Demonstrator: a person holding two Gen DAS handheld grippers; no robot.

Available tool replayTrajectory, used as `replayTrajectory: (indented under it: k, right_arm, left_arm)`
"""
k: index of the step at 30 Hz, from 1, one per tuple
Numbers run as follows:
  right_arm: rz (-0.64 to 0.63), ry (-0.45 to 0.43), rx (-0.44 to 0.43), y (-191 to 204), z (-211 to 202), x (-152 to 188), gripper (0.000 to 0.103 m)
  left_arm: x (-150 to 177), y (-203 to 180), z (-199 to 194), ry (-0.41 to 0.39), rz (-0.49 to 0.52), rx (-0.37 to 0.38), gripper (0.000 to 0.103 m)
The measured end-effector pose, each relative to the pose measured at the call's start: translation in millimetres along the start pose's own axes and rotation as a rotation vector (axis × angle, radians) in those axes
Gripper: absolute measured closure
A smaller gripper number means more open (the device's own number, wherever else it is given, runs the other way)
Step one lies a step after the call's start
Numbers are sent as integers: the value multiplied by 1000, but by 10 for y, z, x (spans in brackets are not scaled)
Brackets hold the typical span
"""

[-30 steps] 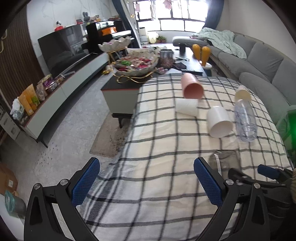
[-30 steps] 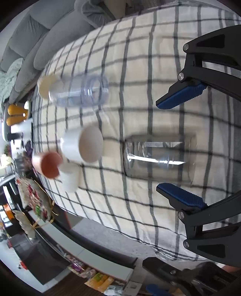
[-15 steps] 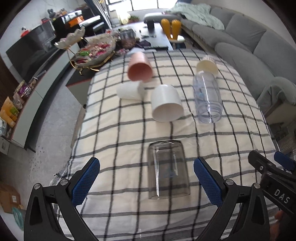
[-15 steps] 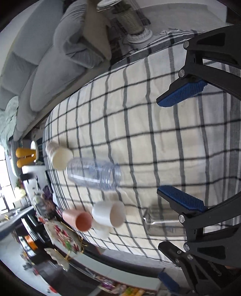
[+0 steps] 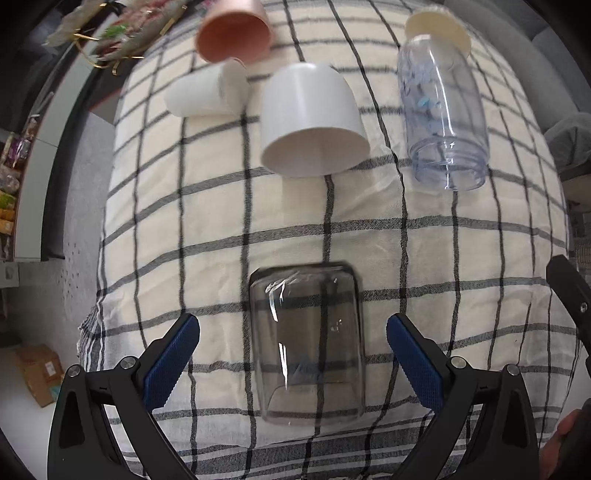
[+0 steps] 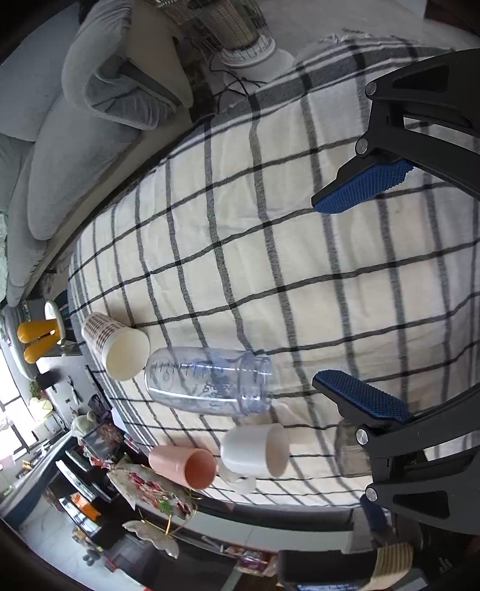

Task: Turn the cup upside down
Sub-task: 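Grasp the inverted clear glass cup with the left gripper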

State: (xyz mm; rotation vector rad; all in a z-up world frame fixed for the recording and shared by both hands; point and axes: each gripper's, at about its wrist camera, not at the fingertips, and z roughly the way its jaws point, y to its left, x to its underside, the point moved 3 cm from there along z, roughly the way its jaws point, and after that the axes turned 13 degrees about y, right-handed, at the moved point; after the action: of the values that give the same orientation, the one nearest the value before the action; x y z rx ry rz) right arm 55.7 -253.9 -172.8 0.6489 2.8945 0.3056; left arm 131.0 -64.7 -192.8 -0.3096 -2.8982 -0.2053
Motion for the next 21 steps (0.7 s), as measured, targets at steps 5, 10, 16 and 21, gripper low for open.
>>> replayTrajectory:
  k: [5,10,16,21]
  right_arm:
    - [24,51,-19,-53,200,-134,16]
    - [33,82,-28,-69,332,-242,16]
    - [49,100,-46,-96,432,-318,16]
    - [50,114,-52,-85,490,-312,16]
  left_arm:
    - [-155,-61,124,70,11,-26,0]
    - [-254,-127,218,118,41,-24,18]
    - [-302,-83,345,160,45,-32,33]
    - [-367,-97,422,153,67,-44,34]
